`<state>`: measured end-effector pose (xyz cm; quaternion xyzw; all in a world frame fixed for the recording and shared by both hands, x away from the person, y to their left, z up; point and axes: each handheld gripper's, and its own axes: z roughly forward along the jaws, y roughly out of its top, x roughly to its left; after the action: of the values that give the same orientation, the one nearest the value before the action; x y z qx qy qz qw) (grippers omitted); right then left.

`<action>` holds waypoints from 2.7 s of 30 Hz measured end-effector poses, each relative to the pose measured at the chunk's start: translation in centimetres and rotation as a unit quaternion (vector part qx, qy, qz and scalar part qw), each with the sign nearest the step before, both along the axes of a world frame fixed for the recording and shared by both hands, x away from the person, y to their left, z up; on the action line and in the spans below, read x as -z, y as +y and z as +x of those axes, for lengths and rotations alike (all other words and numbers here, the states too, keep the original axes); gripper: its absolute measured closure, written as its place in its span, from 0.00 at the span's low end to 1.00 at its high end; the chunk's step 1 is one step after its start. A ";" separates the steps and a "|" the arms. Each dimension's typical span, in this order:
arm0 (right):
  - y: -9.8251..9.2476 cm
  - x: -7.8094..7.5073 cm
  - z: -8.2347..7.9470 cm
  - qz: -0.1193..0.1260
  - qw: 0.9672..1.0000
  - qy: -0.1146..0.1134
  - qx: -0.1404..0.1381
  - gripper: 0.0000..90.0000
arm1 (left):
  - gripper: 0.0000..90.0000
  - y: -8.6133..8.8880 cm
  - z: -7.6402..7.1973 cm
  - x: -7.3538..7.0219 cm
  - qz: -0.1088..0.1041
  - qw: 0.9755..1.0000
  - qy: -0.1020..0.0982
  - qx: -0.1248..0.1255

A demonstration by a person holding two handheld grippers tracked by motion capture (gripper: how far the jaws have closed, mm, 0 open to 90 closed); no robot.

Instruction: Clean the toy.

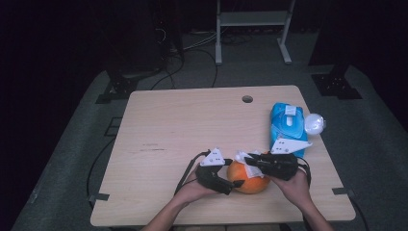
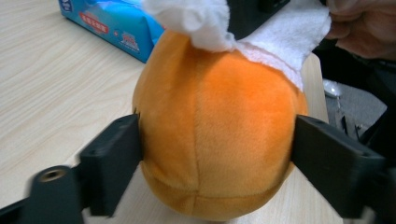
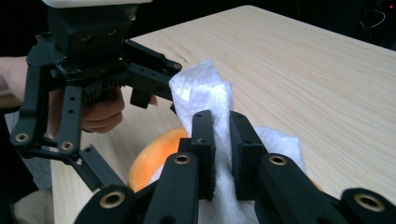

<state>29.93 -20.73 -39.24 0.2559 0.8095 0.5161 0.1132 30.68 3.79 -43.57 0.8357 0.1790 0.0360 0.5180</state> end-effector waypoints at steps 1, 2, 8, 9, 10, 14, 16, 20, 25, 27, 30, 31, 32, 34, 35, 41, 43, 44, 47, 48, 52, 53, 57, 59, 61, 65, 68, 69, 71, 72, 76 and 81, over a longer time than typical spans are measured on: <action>0.2 -0.1 -0.1 -0.005 1.000 -0.002 0.000 0.90 | 0.26 0.0 -0.1 -0.1 0.001 1.000 -0.003 0.001; 0.3 -0.1 -0.1 -0.006 1.000 -0.005 -0.002 0.90 | 0.30 0.0 -0.2 -0.1 0.003 1.000 -0.008 0.000; 2.8 -0.1 -1.3 -0.025 0.999 -0.007 -0.035 0.90 | 0.38 -0.6 -1.3 -0.6 0.032 0.998 -0.058 0.020; 3.3 -0.1 -1.5 -0.033 0.999 -0.011 -0.041 0.90 | 0.39 -0.7 -1.5 -0.7 0.036 0.997 -0.064 0.021; 3.5 -0.1 -1.5 -0.040 0.998 -0.014 -0.041 0.90 | 0.39 -0.7 -1.5 -0.7 0.039 0.997 -0.067 0.022; 2.2 -0.5 -0.8 -0.036 0.999 -0.010 -0.016 0.90 | 0.39 -0.5 -1.5 -0.5 0.037 0.997 -0.068 0.024; 0.8 -0.7 -0.4 -0.032 0.999 -0.007 0.002 0.90 | 0.39 -0.4 -1.4 -0.4 0.036 0.997 -0.065 0.025; -1.3 -0.3 0.2 -0.012 1.000 0.016 0.019 0.90 | 0.35 -0.3 -1.0 -0.3 0.027 0.998 -0.050 0.024; -1.1 -0.1 0.0 -0.013 1.000 0.016 0.016 0.90 | 0.15 -0.5 -0.5 -0.1 -0.004 1.000 -0.002 0.010; -0.6 -0.2 -0.1 -0.017 1.000 0.013 0.012 0.90 | 0.21 -0.6 -0.6 0.0 -0.002 1.000 -0.003 0.013; 0.5 -0.3 -0.7 -0.021 1.000 0.010 -0.004 0.90 | 0.31 -0.6 -1.0 -0.3 0.006 1.000 -0.022 0.018; 1.1 -0.3 -0.9 -0.018 1.000 0.012 -0.015 0.90 | 0.33 -0.7 -1.2 -0.4 0.011 0.999 -0.030 0.019; 1.8 -0.3 -1.2 -0.020 0.999 0.012 -0.025 0.90 | 0.34 -0.9 -1.4 -0.5 0.016 0.999 -0.038 0.022; 3.1 -0.2 -1.6 -0.036 0.998 0.006 -0.044 0.90 | 0.35 -1.0 -1.8 -0.6 0.029 0.998 -0.056 0.029; 3.4 -0.1 -1.7 -0.043 0.998 0.002 -0.047 0.90 | 0.36 -1.0 -1.9 -0.6 0.032 0.997 -0.060 0.029; 1.0 -0.4 -0.6 -0.036 0.999 0.013 -0.009 0.90 | 0.38 -0.6 -1.7 -0.4 0.033 0.997 -0.063 0.032; -0.3 -0.3 -0.3 -0.024 0.999 0.023 0.002 0.90 | 0.38 -0.6 -1.6 -0.2 0.028 0.997 -0.059 0.033; -0.7 -0.2 -0.2 -0.017 0.999 0.027 0.004 0.90 | 0.37 -0.6 -1.5 -0.2 0.025 0.998 -0.056 0.034; -0.6 0.0 -0.3 -0.012 1.000 0.027 0.005 0.90 | 0.21 -0.9 -1.2 -0.2 0.012 0.999 -0.026 0.026; -0.3 0.0 -0.3 -0.011 1.000 0.027 0.001 0.90 | 0.17 -1.0 -1.1 -0.1 0.004 1.000 -0.017 0.021; 1.5 0.1 -0.9 -0.011 0.999 0.026 -0.027 0.90 | 0.12 -1.3 -1.2 0.0 0.004 1.000 -0.012 0.021; 1.9 0.1 -1.0 -0.016 0.999 0.025 -0.031 0.90 | 0.17 -1.2 -1.2 -0.1 0.004 1.000 -0.019 0.020; 2.0 -0.3 -1.0 -0.012 0.999 0.015 -0.028 0.90 | 0.41 -0.8 -1.6 -0.8 -0.006 0.998 -0.056 0.020; 1.6 -0.8 -1.0 -0.002 1.000 0.003 -0.020 0.90 | 0.45 -0.5 -1.6 -1.4 -0.010 0.997 -0.075 0.023; 1.1 -1.2 -1.1 0.004 1.000 -0.006 -0.011 0.91 | 0.46 0.0 -1.5 -1.9 -0.010 0.996 -0.088 0.024; 0.0 -0.6 -0.2 0.007 1.000 -0.002 0.011 0.90 | 0.46 1.6 -0.6 -1.7 0.003 0.995 -0.093 0.020; -1.3 0.8 0.9 0.022 0.999 0.027 0.029 0.90 | 0.42 2.6 0.0 -1.2 0.000 0.997 -0.071 0.024; -1.5 1.0 1.1 0.023 0.999 0.033 0.033 0.90 | 0.37 2.8 0.1 -1.1 0.001 0.998 -0.059 0.027; -1.6 1.3 1.2 0.026 0.998 0.036 0.033 0.90 | 0.28 2.8 0.3 -1.1 -0.001 0.999 -0.047 0.020; -1.4 1.3 1.1 0.025 0.999 0.033 0.033 0.90 | 0.21 2.6 0.3 -1.1 -0.002 0.999 -0.040 0.016; -0.4 1.0 0.5 0.021 0.999 0.018 0.029 0.90 | 0.20 2.2 0.1 -0.9 0.003 0.999 -0.044 0.026; 1.0 0.5 -0.3 0.026 1.000 0.004 -0.003 0.90 | 0.29 2.5 0.0 -0.9 0.021 0.997 -0.059 0.039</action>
<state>29.58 -19.72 -39.77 0.2589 0.7972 0.5358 0.1017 30.69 6.33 -42.70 0.8492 0.1144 0.0690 0.5110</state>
